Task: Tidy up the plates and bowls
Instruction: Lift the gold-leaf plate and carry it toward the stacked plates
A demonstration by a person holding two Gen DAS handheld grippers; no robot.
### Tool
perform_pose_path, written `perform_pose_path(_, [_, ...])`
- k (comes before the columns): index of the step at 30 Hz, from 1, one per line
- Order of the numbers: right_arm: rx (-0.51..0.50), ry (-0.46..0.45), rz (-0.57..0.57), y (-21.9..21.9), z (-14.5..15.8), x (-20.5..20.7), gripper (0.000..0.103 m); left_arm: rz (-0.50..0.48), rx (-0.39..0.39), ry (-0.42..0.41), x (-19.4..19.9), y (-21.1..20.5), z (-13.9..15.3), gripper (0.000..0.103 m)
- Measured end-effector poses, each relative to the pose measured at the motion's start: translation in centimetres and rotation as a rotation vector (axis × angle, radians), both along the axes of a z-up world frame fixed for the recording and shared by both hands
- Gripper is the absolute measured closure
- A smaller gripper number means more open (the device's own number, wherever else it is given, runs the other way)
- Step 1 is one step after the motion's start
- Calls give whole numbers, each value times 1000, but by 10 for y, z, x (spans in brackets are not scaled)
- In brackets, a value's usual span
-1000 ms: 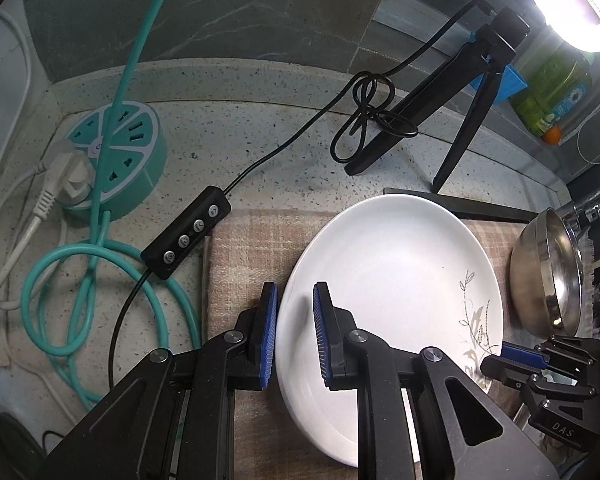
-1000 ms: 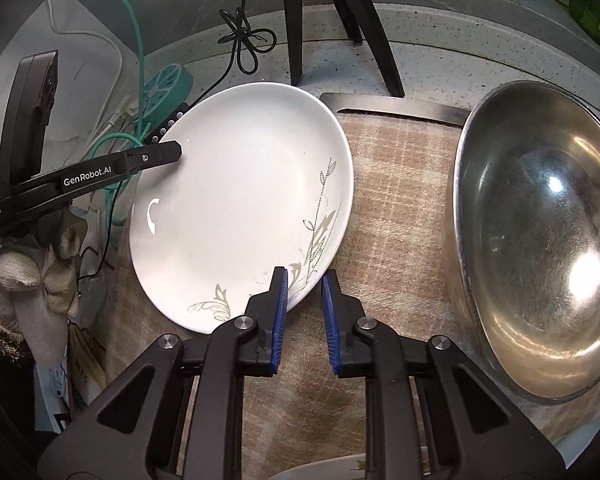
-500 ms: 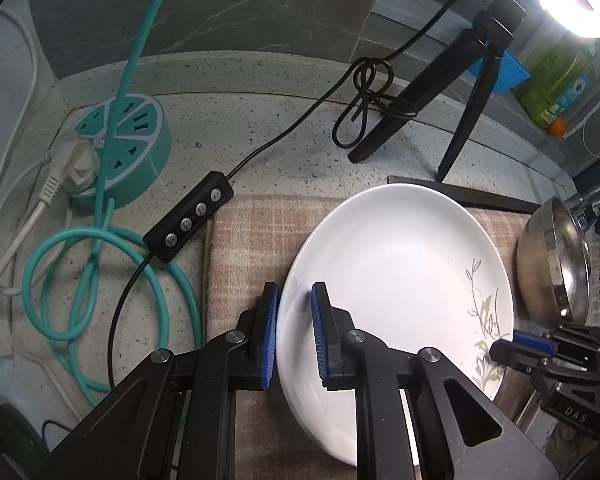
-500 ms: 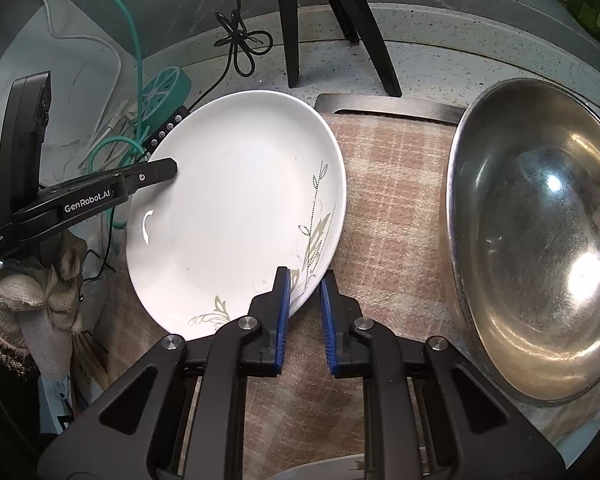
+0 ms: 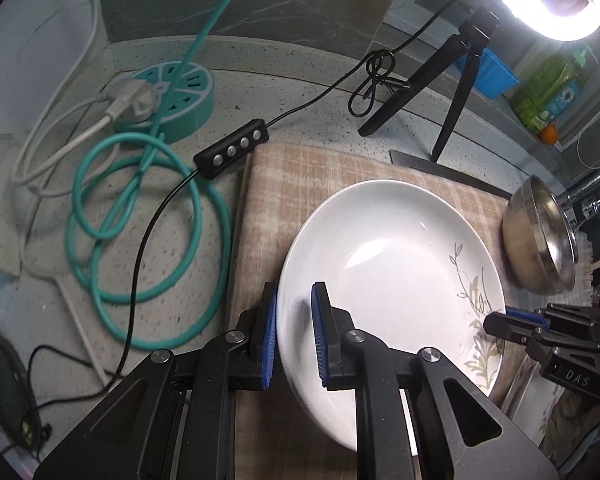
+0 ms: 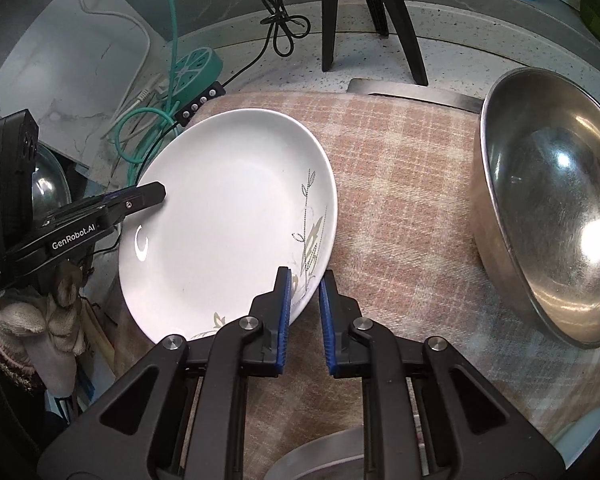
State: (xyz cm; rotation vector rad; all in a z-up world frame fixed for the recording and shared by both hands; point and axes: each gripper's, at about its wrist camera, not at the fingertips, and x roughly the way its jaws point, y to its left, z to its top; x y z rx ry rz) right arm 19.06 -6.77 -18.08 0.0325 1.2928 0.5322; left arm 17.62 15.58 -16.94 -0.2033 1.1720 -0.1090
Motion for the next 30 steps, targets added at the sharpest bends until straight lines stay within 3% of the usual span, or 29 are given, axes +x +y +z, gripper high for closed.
perform_pose_path(17, [50,-59,63,-23,38,-35,89,60,-42,-78,-58,-7,34,88])
perform_pose_path(30, [99,-63,95,-77,57,-70,89,99,-49,-156,-104,-60,66,88])
